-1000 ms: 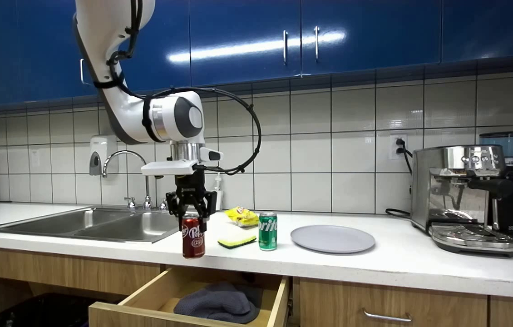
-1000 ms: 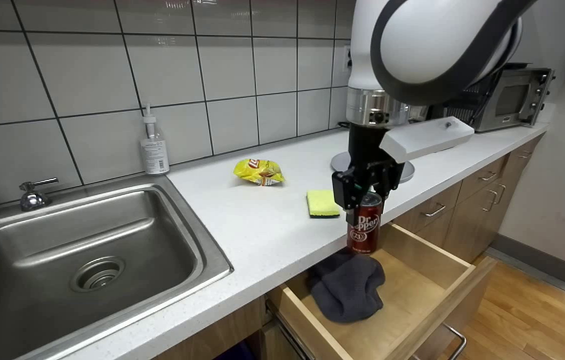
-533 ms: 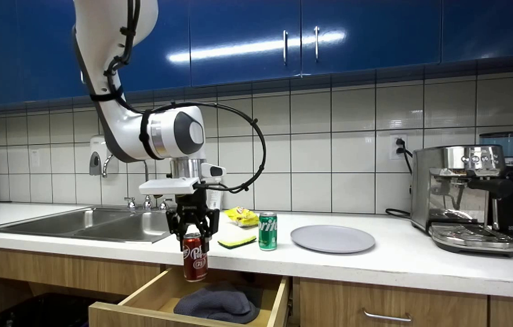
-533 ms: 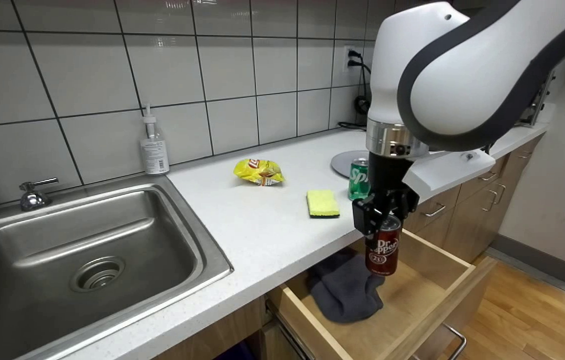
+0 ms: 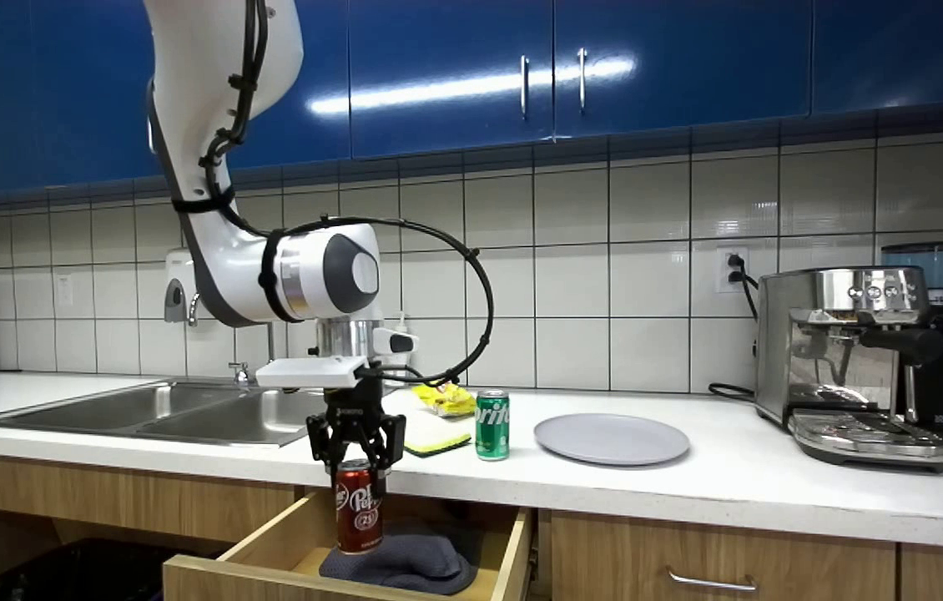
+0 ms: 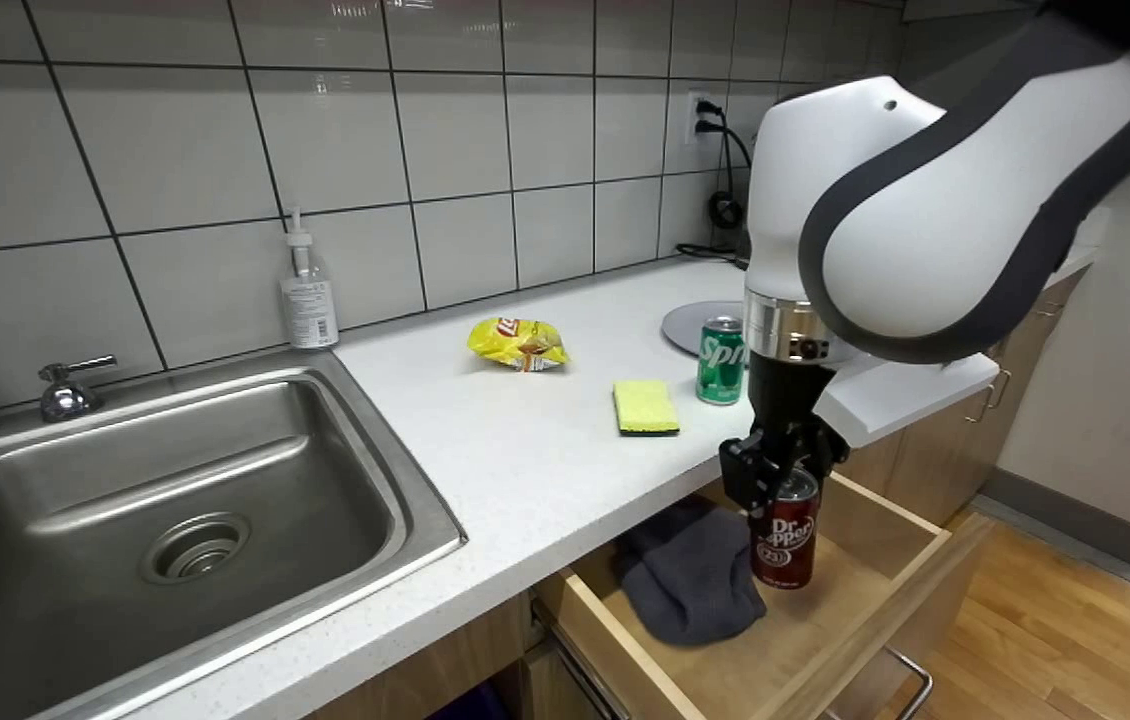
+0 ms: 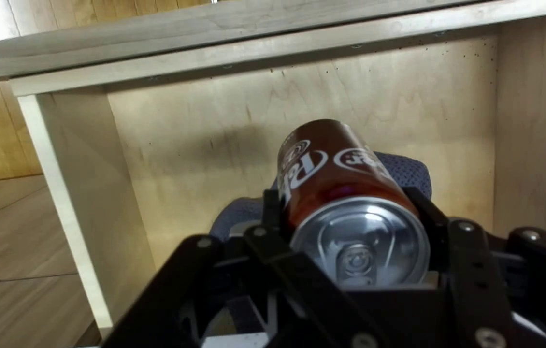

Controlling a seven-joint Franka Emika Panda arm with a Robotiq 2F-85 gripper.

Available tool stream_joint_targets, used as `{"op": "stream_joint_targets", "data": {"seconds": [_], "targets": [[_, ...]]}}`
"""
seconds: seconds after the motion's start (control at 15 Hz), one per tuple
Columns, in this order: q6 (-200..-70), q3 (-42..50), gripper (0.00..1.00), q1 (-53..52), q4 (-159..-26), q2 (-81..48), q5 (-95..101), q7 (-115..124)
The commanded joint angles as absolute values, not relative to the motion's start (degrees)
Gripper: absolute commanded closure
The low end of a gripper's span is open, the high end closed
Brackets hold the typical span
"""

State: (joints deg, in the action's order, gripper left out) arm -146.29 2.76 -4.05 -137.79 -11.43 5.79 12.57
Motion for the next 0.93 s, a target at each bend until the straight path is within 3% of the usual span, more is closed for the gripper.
{"op": "stream_joint_targets", "data": {"seconds": [0.0,0.87], "targets": [[-148.28,2.95,0.62,-3.71,-137.10,-13.66,6.39,14.30],[-157.61,4.54,0.62,-6.28,-134.90,-23.82,5.94,14.86]]}}
